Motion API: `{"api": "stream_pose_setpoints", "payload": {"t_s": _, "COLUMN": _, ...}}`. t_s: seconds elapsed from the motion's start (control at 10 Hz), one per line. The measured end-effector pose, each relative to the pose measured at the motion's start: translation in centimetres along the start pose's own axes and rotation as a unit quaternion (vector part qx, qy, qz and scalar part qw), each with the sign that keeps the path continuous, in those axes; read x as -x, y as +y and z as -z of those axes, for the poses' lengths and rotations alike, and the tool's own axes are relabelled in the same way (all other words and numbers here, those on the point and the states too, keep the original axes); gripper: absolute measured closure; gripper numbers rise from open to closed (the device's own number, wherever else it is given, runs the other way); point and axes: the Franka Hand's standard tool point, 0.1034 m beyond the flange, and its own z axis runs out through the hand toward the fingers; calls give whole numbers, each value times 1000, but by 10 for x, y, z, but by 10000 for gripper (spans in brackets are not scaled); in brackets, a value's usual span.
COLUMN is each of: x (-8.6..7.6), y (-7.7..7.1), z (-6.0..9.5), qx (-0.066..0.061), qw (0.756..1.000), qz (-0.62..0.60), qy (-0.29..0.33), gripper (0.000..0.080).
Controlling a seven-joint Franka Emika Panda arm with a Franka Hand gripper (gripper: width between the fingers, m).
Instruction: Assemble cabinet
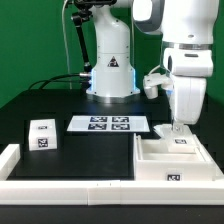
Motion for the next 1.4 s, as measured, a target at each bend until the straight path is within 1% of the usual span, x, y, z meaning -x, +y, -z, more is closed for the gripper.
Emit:
{"api": "stream_pose_setpoints", "payload": {"t_s": 0.4, "x": 1, "y": 2, "z": 0, "qx": 3, "qw": 1000, "qz": 8, "qy": 2, "gripper": 731}}
{"api": "stream_pose_setpoints", "payload": {"t_s": 0.5, "x": 3, "y": 5, "z": 0, "qx": 12, "qw": 1000, "qz": 14, "qy": 8, "gripper": 731}}
{"api": "stream_pose_setpoints", "payload": {"t_s": 0.6, "x": 4, "y": 10, "z": 0, "qx": 12, "qw": 1000, "qz": 18, "qy": 7, "gripper": 731}}
{"api": "stream_pose_setpoints", "payload": {"t_s": 0.8, "x": 2, "y": 31, "z": -1, "qx": 15, "qw": 999, "qz": 29, "qy": 8, "gripper": 731}}
{"api": "stream_pose_setpoints", "payload": {"t_s": 1.0, "x": 0, "y": 45, "z": -1, "qx": 22, "qw": 999, "qz": 30, "qy": 11, "gripper": 731}}
{"api": "stream_pose_setpoints", "payload": {"t_s": 1.1, "x": -1, "y": 55, "z": -1, "qx": 27, "qw": 999, "qz": 27, "qy": 14, "gripper": 731}}
{"api": "stream_pose_setpoints", "payload": {"t_s": 1.4, "x": -1, "y": 56, "z": -2, "qx": 16, "qw": 999, "qz": 27, "qy": 7, "gripper": 731}}
